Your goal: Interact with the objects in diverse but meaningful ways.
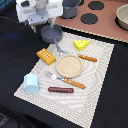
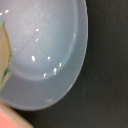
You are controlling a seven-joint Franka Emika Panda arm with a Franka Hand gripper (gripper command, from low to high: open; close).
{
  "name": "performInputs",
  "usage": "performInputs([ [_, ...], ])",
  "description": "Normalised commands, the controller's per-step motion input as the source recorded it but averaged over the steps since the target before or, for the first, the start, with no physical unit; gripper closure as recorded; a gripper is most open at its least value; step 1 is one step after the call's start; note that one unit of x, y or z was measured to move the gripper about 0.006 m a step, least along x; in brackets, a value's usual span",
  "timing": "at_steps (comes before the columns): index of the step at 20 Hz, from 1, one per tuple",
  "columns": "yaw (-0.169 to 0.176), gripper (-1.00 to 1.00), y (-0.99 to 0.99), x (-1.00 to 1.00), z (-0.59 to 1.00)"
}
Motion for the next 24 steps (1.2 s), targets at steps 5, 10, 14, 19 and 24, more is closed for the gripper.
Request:
performInputs([
  [5,-0.032,-1.0,-0.01,0.97,0.39],
  [10,-0.01,-1.0,-0.01,1.0,0.13],
  [14,0.0,-1.0,-0.23,0.98,0.29],
  [19,0.002,-1.0,-0.38,0.75,0.38],
  [24,0.022,-1.0,-0.63,0.56,0.6],
])
